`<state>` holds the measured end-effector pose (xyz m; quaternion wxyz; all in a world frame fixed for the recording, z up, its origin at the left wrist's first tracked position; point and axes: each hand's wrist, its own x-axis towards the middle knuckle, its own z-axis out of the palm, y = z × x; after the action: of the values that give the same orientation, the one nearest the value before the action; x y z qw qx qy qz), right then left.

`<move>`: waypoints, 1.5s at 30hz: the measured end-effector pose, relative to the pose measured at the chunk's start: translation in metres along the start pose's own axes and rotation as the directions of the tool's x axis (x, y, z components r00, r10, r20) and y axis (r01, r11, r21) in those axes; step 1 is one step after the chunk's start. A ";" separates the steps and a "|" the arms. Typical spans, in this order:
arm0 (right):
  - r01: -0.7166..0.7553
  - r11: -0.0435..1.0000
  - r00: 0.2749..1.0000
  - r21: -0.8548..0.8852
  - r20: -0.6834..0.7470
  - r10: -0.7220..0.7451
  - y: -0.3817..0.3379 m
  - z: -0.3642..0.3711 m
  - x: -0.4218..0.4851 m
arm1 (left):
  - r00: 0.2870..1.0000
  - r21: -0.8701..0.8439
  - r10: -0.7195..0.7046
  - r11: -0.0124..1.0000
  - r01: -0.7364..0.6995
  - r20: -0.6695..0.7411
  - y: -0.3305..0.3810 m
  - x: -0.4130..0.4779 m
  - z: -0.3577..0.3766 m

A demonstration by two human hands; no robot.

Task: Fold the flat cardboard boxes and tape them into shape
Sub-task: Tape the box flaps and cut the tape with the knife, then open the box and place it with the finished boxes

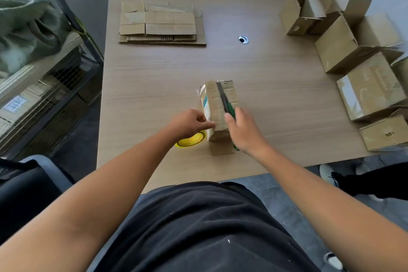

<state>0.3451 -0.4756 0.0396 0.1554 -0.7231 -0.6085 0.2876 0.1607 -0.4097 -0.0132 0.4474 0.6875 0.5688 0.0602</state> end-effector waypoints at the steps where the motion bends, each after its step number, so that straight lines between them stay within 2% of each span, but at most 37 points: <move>1: 0.038 0.991 0.998 -0.125 0.045 -0.033 -0.005 0.006 -0.001 | 1.000 -0.013 -0.001 1.000 0.001 -0.007 0.000 0.000 0.000; 3: 0.056 0.949 0.992 -0.311 0.126 -0.017 -0.008 0.017 -0.004 | 1.000 -0.027 0.016 0.999 -0.017 -0.023 -0.001 -0.003 -0.001; 4: 0.052 0.936 0.991 -0.348 0.131 -0.007 -0.007 0.020 -0.007 | 0.999 -0.039 0.038 0.999 -0.038 -0.021 -0.003 -0.006 -0.002; 6: 0.039 0.935 0.992 -0.351 0.124 0.005 -0.006 0.022 -0.013 | 0.997 -0.138 0.078 0.988 -0.074 0.027 -0.012 -0.017 -0.004; 9: 0.036 0.939 0.984 -0.343 0.175 0.027 -0.011 0.024 -0.018 | 0.996 -0.296 0.057 0.954 -0.034 0.071 -0.030 -0.035 -0.007; 11: 0.039 0.939 0.970 -0.343 0.240 0.047 -0.016 0.023 -0.019 | 1.000 -0.213 0.030 0.977 -0.028 0.008 -0.037 -0.039 -0.010; 13: 0.037 0.940 0.949 -0.338 0.306 0.073 -0.020 0.020 -0.019 | 0.998 -0.005 0.018 1.000 -0.018 -0.052 -0.037 -0.037 -0.014; 16: 0.013 0.928 0.907 -0.372 0.395 0.146 -0.026 0.017 -0.018 | 0.999 0.179 0.005 0.984 0.003 -0.044 -0.027 -0.032 -0.017; 21: 0.082 0.859 0.841 -0.505 0.498 0.213 -0.030 0.026 -0.014 | 0.991 0.326 0.006 0.944 0.038 -0.135 -0.008 -0.041 -0.007; 24: 0.077 0.843 0.820 -0.532 0.514 0.249 -0.029 0.025 -0.015 | 0.967 0.288 0.087 0.958 -0.015 -0.238 0.003 -0.068 -0.001; 27: 0.076 0.898 0.850 -0.433 0.499 0.169 -0.024 0.017 -0.021 | 0.916 0.243 0.113 0.970 -0.018 -0.384 0.002 -0.097 -0.003; 29: 0.127 0.919 0.896 -0.374 0.441 0.055 -0.017 0.011 -0.027 | 0.894 0.273 0.073 0.960 0.056 -0.442 -0.007 -0.114 -0.002; 31: 0.240 0.913 0.931 -0.330 0.343 -0.120 -0.007 0.007 -0.038 | 0.881 0.294 -0.010 0.941 0.169 -0.473 -0.027 -0.131 0.001; 34: 0.422 0.885 0.902 -0.196 0.187 -0.389 0.001 0.013 -0.056 | 0.844 0.370 -0.101 0.867 0.335 -0.527 -0.064 -0.155 0.010; 36: 0.494 0.855 0.862 -0.159 0.221 -0.457 -0.005 0.027 -0.056 | 0.818 0.415 -0.157 0.800 0.434 -0.553 -0.085 -0.168 0.015; 38: 0.491 0.859 0.827 -0.147 0.388 -0.407 -0.018 0.049 -0.051 | 0.815 0.412 -0.211 0.778 0.474 -0.540 -0.103 -0.174 0.019; 40: 0.440 0.888 0.798 -0.134 0.511 -0.319 -0.030 0.076 -0.044 | 0.823 0.379 -0.231 0.801 0.464 -0.519 -0.118 -0.171 0.023; 42: 0.391 0.908 0.791 -0.152 0.560 -0.247 -0.037 0.101 -0.037 | 0.826 0.311 -0.260 0.836 0.452 -0.500 -0.131 -0.163 0.029; 45: 0.334 0.920 0.811 -0.206 0.561 -0.169 -0.043 0.127 -0.031 | 0.811 0.231 -0.268 0.870 0.435 -0.520 -0.147 -0.155 0.041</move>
<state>0.2314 -0.5123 -0.0288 -0.0918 -0.5416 -0.7545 0.3591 0.0248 -0.5687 -0.0718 0.1732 0.5991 0.7806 0.0417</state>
